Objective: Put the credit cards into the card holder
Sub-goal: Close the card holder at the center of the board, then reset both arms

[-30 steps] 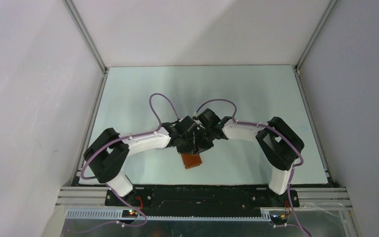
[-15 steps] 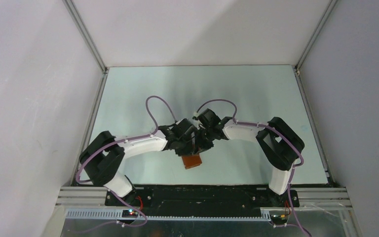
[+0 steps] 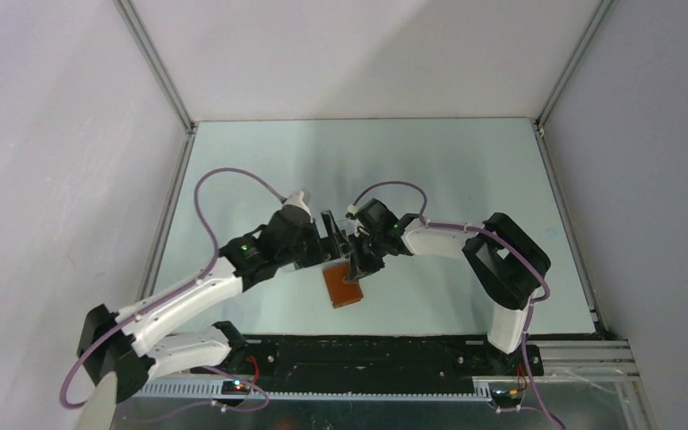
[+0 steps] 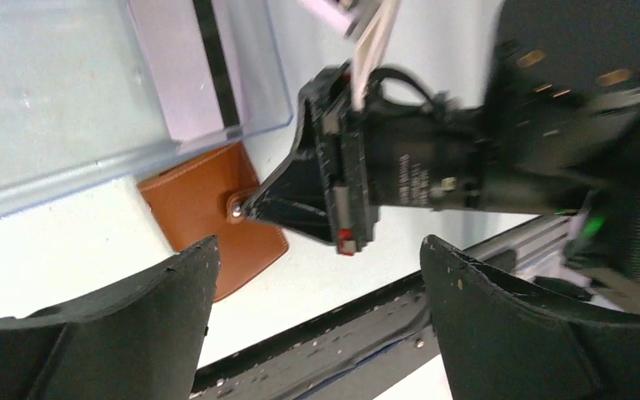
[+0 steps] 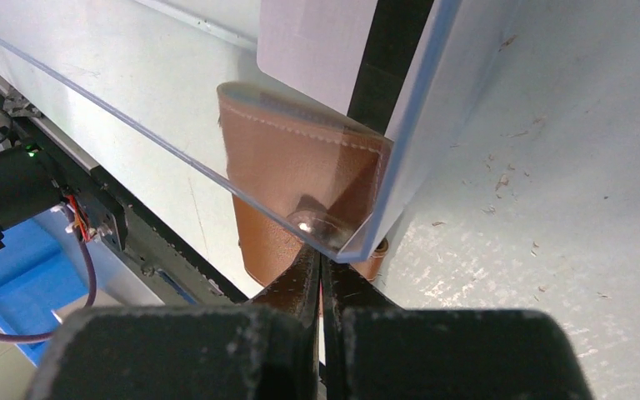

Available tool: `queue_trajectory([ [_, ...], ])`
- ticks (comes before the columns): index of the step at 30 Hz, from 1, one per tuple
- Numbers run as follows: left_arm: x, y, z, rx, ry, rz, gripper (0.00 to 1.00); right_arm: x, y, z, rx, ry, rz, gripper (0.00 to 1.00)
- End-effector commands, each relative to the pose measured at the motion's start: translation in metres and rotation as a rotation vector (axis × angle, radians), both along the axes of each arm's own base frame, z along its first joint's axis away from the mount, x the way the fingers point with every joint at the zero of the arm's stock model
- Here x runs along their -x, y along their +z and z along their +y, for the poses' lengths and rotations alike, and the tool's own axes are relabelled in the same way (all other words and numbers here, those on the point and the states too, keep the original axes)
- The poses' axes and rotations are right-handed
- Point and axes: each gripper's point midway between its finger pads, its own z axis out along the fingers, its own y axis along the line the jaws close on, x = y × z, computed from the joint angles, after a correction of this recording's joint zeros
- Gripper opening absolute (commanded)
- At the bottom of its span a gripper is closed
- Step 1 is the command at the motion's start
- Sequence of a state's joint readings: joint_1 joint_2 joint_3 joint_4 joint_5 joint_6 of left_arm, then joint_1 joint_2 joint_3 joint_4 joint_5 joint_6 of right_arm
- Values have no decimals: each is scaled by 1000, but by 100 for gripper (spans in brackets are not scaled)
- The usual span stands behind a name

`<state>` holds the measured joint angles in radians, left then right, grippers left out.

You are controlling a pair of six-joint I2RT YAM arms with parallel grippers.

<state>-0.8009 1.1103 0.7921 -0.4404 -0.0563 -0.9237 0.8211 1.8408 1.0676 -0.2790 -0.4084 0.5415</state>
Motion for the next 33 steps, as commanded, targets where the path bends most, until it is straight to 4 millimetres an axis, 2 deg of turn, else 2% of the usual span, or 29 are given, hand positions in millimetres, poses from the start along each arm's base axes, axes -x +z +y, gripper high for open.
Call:
queue_trajectory([
  [1, -16, 35, 12, 86, 44, -109, 95, 35, -49, -44, 259, 37, 40, 0],
  [4, -19, 46, 21, 115, 52, -135, 98, 25, -31, -40, 232, 21, -1, 0],
  [12, -29, 49, 40, 133, 94, -147, 100, 8, 9, -34, 173, -8, -64, 2],
  [20, -50, 56, 70, 100, 181, -204, 100, -8, 41, -37, 112, -60, -120, 20],
  [23, -59, 53, 82, 74, 211, -210, 100, -19, 58, -43, 88, -90, -163, 32],
  [26, -69, 53, 101, 34, 253, -231, 100, -31, 70, -51, 74, -127, -202, 53],
  [30, -85, 68, 137, -74, 357, -338, 100, -57, 87, -74, 90, -194, -294, 74],
  [33, -94, 84, 169, -183, 443, -420, 100, -82, 105, -101, 94, -275, -369, 89],
])
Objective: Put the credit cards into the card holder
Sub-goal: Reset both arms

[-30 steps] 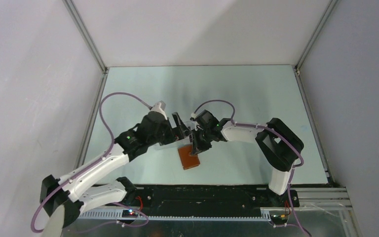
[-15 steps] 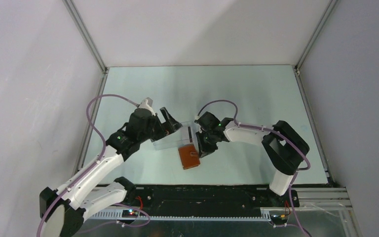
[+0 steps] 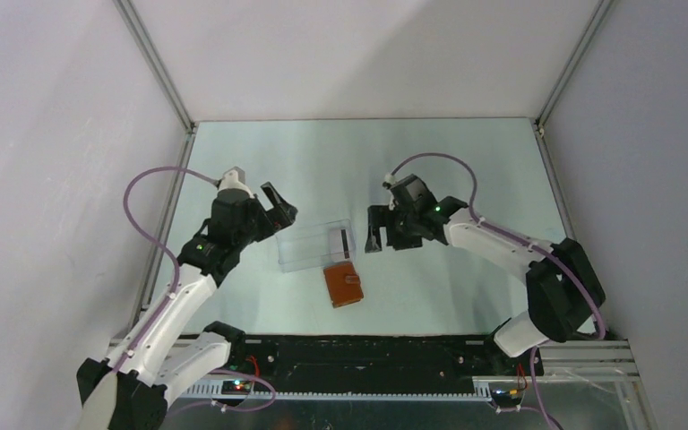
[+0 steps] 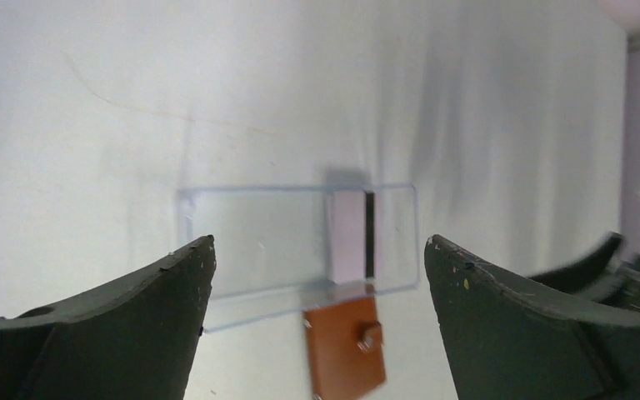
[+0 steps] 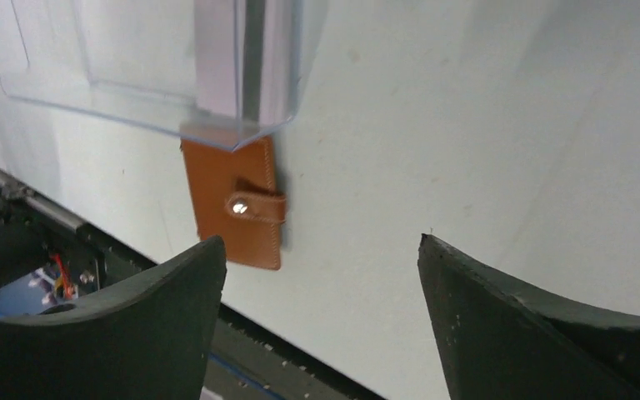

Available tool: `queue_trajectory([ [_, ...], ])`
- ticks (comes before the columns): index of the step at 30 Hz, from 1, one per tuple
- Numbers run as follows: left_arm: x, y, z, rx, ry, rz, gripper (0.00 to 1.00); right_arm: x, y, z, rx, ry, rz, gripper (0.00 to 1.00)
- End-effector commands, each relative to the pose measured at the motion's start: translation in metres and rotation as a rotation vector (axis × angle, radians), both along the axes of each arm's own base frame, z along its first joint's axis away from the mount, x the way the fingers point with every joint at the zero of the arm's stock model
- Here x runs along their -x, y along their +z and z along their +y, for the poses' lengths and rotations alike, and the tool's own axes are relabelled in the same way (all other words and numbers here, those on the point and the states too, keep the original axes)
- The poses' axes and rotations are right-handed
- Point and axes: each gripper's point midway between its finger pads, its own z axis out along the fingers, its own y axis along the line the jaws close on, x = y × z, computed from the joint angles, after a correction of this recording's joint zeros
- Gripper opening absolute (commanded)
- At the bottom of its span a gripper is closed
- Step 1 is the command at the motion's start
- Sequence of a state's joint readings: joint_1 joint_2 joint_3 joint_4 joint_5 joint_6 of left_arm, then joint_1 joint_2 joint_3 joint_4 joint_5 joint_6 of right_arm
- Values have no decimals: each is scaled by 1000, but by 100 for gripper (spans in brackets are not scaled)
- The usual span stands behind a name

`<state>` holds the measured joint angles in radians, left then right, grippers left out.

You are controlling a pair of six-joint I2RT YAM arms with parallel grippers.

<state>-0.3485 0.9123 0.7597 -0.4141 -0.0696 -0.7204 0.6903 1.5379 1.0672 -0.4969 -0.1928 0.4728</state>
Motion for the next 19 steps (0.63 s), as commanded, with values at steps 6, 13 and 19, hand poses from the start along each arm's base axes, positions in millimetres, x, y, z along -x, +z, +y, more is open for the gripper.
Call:
queue_trajectory([
  [6, -41, 40, 74, -280, 174, -152, 100, -79, 61, -97, 45, -258, -318, 99],
  [13, -67, 21, 117, -324, 279, -164, 100, -107, 71, -188, 62, -474, -533, 99],
  [19, -62, 26, 157, -390, 454, -233, 100, -112, 60, -252, 148, -655, -688, 99],
])
